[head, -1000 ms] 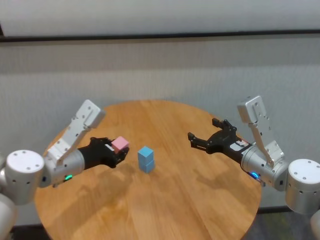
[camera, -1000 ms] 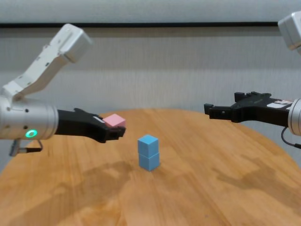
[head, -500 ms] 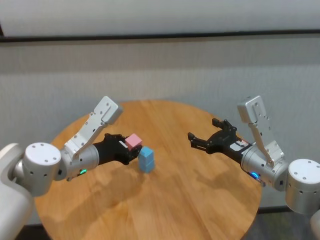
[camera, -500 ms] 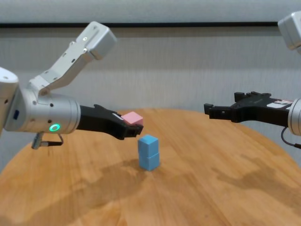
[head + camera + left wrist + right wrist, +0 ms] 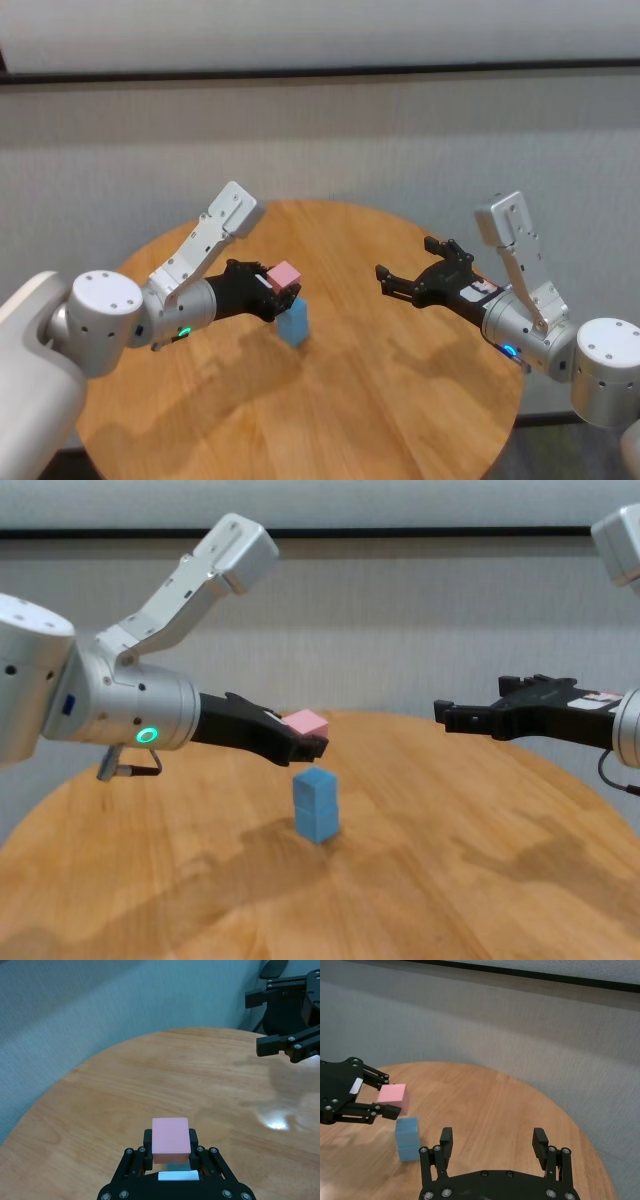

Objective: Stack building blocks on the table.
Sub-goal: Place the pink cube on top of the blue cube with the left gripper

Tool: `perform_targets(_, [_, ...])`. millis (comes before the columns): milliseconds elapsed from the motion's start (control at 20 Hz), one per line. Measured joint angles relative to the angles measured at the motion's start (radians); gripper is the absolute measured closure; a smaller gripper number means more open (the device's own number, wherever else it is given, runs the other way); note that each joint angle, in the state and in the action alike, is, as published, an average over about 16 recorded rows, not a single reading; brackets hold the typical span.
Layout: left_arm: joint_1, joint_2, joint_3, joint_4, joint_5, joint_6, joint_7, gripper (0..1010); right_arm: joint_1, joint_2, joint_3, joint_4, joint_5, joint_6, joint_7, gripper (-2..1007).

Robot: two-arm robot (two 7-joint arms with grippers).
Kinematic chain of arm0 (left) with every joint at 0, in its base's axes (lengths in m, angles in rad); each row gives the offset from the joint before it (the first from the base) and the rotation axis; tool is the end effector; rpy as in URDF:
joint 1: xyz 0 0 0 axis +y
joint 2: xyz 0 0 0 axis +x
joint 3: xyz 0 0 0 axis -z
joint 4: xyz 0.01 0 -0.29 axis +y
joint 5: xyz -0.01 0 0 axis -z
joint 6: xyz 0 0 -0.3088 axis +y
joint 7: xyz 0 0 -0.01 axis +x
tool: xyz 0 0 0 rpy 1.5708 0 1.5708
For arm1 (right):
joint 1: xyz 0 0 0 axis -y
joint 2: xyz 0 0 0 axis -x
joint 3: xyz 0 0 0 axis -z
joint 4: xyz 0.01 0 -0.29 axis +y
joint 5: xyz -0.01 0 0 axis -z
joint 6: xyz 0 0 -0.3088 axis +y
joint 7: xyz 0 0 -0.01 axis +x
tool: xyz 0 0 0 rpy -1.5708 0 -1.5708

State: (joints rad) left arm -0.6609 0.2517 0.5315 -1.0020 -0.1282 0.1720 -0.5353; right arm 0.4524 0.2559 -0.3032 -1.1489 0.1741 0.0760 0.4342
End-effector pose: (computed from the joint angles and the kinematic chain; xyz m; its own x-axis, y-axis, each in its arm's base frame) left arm 0.4866 -0.0164 -0.2437 0.7260 0.6557 0.2074 -0.6792 0.6366 0.3652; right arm 0.4462 -0.0232 -0.2710 0.5624 -0.8187 0.1163 0.8227 0.5399 -0.1776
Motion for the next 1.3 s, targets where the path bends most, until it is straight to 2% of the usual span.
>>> perform_targets(600, [-0.033, -0.029, 0.011, 0.039, 0.003, 0.031, -0.002, 614, 0.000, 0.000, 0.000, 0.000, 0.000, 0.000, 0.000, 5])
perform_targets(1300, [-0.052, -0.049, 0.018, 0.091, 0.010, 0.045, -0.002, 613, 0.000, 0.000, 0.000, 0.000, 0.000, 0.000, 0.000, 5])
